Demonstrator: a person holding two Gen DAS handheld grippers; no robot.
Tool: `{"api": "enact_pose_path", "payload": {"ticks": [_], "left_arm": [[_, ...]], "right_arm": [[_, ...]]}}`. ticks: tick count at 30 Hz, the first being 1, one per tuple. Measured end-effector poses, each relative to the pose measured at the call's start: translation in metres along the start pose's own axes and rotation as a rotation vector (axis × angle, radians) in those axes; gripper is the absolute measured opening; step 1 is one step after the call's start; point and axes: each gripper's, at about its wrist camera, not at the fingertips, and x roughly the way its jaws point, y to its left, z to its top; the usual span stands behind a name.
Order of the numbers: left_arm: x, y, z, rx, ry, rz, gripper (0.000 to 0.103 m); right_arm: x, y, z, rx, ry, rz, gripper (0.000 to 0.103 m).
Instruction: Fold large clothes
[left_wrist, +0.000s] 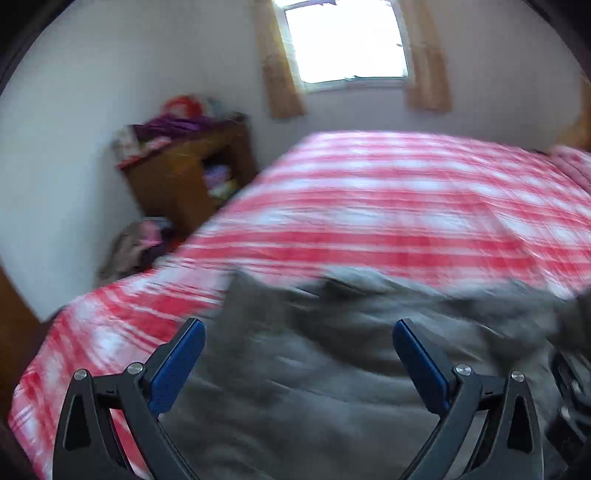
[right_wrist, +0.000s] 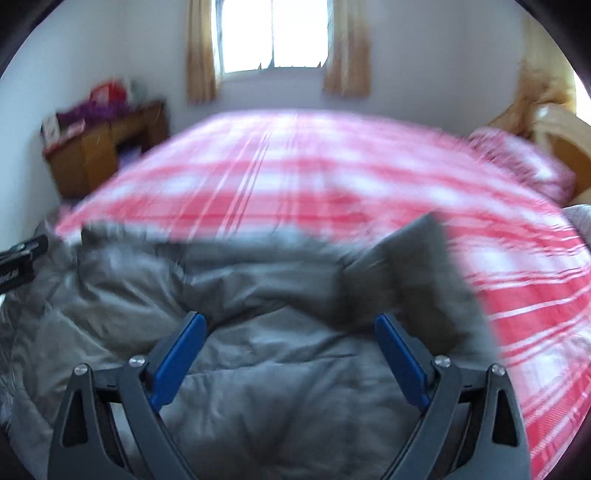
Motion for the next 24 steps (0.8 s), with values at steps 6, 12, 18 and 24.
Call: {"api": "enact_pose_path", "payload": {"ticks": [6,12,18,24], "left_arm": [[0.047,-0.052,-0.033,0.135,0.085,0.111,0.102],[0.064,-0.048,-0.035,0.096,0.113,0.087,0.102],[0.065,-0.055,-0.039,0.109,0.104,0.116,0.102],[0.068,-0.056,-0.039,0.109,0.102,0.123,0.102]], "right_arm": [[0.016,-0.027,-0.010,0.004,0.056,-0.146,0.088],[0.035,-0.032,-0.013,0.037,0.111,-0.107,0.090],[0.045,-0.032,-0.017,0.050,0.143,-0.098,0.092],[0.050,-0.029,-0.017,0.031,0.173,-0.115,0.093]]}}
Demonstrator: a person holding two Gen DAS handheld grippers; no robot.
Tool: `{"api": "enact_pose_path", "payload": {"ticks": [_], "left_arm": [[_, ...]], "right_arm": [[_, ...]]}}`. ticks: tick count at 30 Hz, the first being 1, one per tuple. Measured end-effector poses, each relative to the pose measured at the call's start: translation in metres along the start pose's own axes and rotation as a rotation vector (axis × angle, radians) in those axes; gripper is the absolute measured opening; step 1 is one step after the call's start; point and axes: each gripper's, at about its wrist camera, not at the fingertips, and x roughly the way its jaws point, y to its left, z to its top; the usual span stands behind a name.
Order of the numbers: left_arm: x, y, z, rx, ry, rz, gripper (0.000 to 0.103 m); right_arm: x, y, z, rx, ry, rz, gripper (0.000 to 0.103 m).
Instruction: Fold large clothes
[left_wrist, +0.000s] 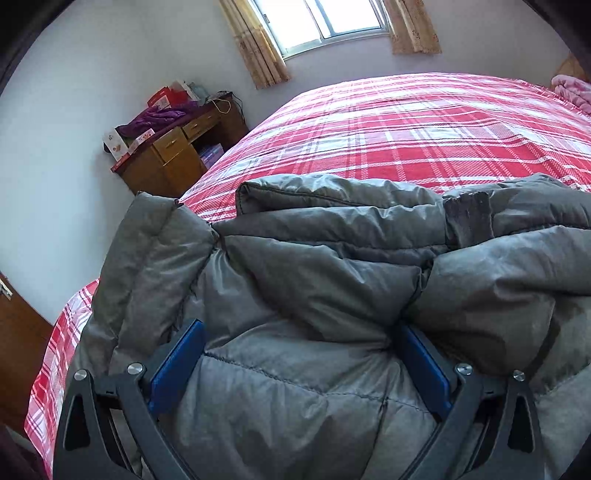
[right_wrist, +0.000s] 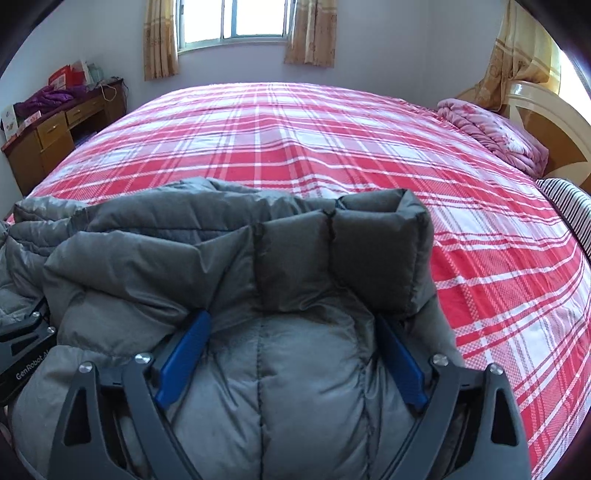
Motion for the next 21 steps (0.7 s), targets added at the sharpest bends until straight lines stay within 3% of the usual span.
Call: {"api": "enact_pose_path", "payload": {"ticks": [12,14,16,18,21], "left_arm": [[0.000,0.000,0.001,0.006,0.007,-0.001,0.102],[-0.005,0.006,0.002,0.017,0.020,-0.043,0.102],[-0.027,0.032,0.001,-0.004,0.002,-0.095,0.102],[-0.058,0.065,-0.005,-0.031,-0.070,-0.116,0.102],[-0.093,0.127,-0.025,-0.062,-0.155,-0.048,0.102]], "right_arm": [[0.004,0.004,0.000,-0.016,0.014,-0.025,0.094],[0.004,0.005,0.000,-0.016,0.014,-0.025,0.094],[0.003,0.004,0.000,-0.012,0.017,-0.014,0.095],[-0.005,0.001,0.001,-0.017,0.017,0.010,0.094],[-0.050,-0.003,-0.008,0.006,-0.059,0.042,0.096]]}}
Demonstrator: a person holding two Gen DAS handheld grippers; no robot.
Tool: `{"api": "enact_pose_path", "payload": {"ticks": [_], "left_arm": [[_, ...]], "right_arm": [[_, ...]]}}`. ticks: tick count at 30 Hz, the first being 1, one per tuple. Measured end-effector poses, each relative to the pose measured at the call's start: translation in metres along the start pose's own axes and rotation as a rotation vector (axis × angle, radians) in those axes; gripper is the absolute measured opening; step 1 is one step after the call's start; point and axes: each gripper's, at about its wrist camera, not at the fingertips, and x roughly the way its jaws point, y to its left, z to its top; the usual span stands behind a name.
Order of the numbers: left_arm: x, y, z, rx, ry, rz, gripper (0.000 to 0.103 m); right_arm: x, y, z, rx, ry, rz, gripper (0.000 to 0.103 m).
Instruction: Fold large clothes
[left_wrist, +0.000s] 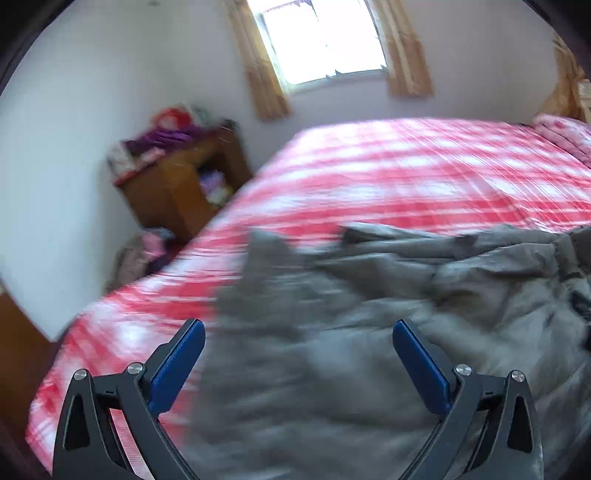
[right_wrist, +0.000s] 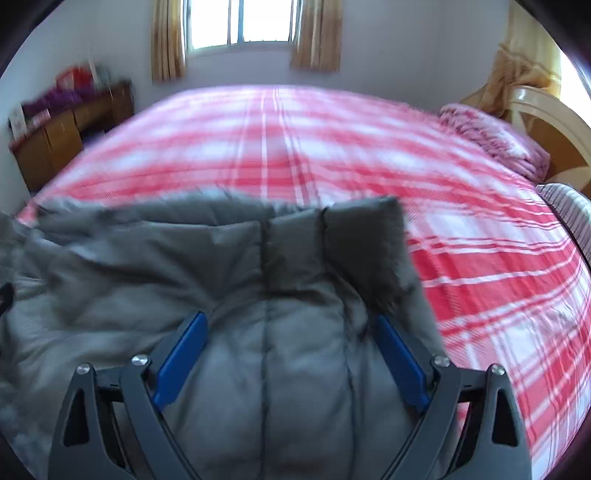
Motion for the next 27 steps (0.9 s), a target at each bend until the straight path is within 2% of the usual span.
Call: {"api": "enact_pose_path", "payload": {"ticks": [2,4,6,8,9,14,18,19,20,22,25,27], "left_arm": [[-0.008,0.043,-0.015,-0.076,0.005,0.049,0.102],[-0.002,0.074,-0.034,-0.138,0.063,0.058,0.102],[0.013,0.091,-0.056,-0.177,0.132,0.079,0.102],[0.029,0.095,-0.072,-0.208,0.211,0.039,0.102],[0.036,0.093,-0.079,-0.233,0.234,0.006,0.102],[0.049,0.077,-0.093,-0.232,0.227,-0.017,0.102],[0.057,0.075,-0.098,-0.253,0.226,-0.068,0.101],[0.057,0.076,-0.098,-0.255,0.224,-0.080,0.097],[0.057,0.076,-0.098,-0.264,0.225,-0.117,0.085],[0.055,0.077,-0.097,-0.292,0.227,-0.201,0.070],[0.052,0.068,-0.094,-0.270,0.217,-0.258,0.049],[0.049,0.061,-0.090,-0.241,0.211,-0.285,0.029]], "right_arm": [[-0.032,0.009,-0.009,-0.011,-0.050,0.042,0.099],[-0.059,0.025,-0.020,-0.039,-0.091,0.076,0.099],[-0.077,0.045,-0.033,-0.084,-0.117,0.113,0.100],[-0.087,0.066,-0.047,-0.136,-0.130,0.128,0.100],[-0.087,0.078,-0.054,-0.170,-0.129,0.119,0.100],[-0.045,0.102,-0.086,-0.265,-0.032,0.069,0.100],[-0.033,0.096,-0.094,-0.234,-0.031,0.081,0.103],[-0.031,0.097,-0.094,-0.235,-0.025,0.080,0.103],[-0.029,0.099,-0.095,-0.241,-0.022,0.074,0.103],[-0.028,0.101,-0.096,-0.250,-0.025,0.064,0.103],[-0.030,0.102,-0.099,-0.249,-0.036,0.063,0.103],[-0.030,0.102,-0.100,-0.250,-0.039,0.060,0.103]]}}
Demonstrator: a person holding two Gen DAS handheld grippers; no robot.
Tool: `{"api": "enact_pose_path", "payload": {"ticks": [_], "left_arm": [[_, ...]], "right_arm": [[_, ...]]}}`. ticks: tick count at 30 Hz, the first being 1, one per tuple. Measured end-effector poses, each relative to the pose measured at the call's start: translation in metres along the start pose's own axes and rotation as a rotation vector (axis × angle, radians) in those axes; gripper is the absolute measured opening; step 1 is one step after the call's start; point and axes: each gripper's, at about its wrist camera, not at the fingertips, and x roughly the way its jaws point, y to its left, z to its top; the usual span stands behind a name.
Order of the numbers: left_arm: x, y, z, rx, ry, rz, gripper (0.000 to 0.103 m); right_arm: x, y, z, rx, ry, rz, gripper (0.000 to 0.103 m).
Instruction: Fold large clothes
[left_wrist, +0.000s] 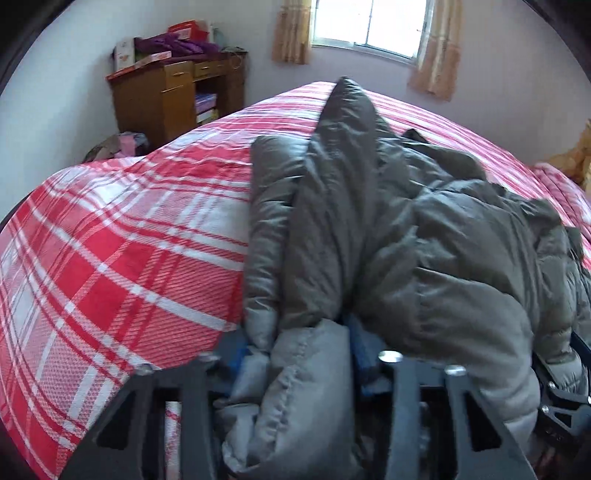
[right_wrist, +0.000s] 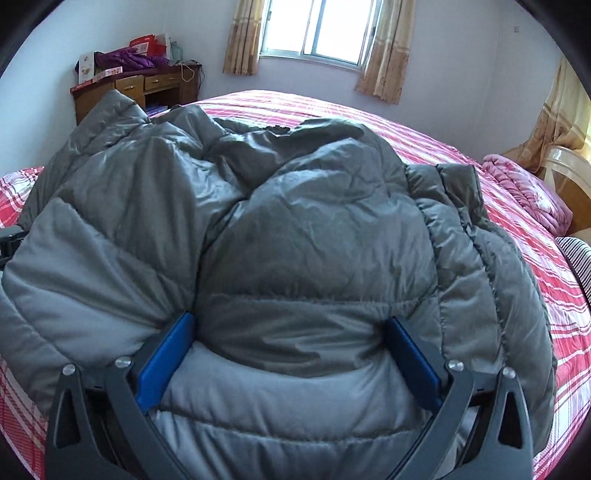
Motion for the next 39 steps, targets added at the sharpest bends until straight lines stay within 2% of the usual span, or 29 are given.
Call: {"api": "enact_pose_path", "payload": {"ticks": [1,2,4,11,16,20,24,27,30,34,36,39], "left_arm": [[-0.001,-0.004,0.000,0.016,0.000,-0.018,0.020],[-0.003,-0.007,0.000,0.033,-0.010,0.005,0.016],[-0.007,-0.011,-0.001,0.051,-0.023,0.027,0.012],[-0.032,0.001,0.002,0.074,-0.064,0.017,0.009],[-0.069,0.020,0.012,0.060,-0.110,0.021,0.008],[-0.104,0.027,0.028,0.072,-0.158,0.068,0.008],[-0.141,0.007,0.043,0.136,-0.226,0.087,0.008],[-0.164,-0.033,0.053,0.220,-0.290,0.082,0.008],[-0.179,-0.097,0.059,0.323,-0.345,0.049,0.008],[-0.183,-0.186,0.053,0.478,-0.402,0.005,0.008],[-0.177,-0.235,0.040,0.573,-0.413,-0.013,0.008],[-0.157,-0.293,0.014,0.696,-0.411,-0.007,0.008]], "right_arm": [[0.001,-0.001,0.002,-0.001,-0.001,-0.001,0.103],[0.001,-0.001,0.002,-0.003,-0.002,-0.004,0.103],[0.001,0.002,0.000,-0.011,0.000,-0.012,0.103],[-0.001,0.016,0.004,-0.025,0.013,-0.033,0.103],[-0.003,0.034,0.006,-0.034,0.014,-0.038,0.103],[-0.007,0.064,0.010,-0.085,0.005,0.000,0.103],[-0.022,0.069,0.024,-0.131,0.020,0.111,0.102],[-0.055,0.036,0.025,-0.102,-0.055,0.129,0.103],[-0.076,-0.024,0.017,-0.035,-0.110,0.063,0.103],[-0.068,-0.129,-0.013,0.120,-0.086,-0.078,0.103],[-0.064,-0.180,-0.036,0.216,-0.067,-0.147,0.103],[-0.062,-0.237,-0.070,0.343,-0.048,-0.202,0.103]]}}
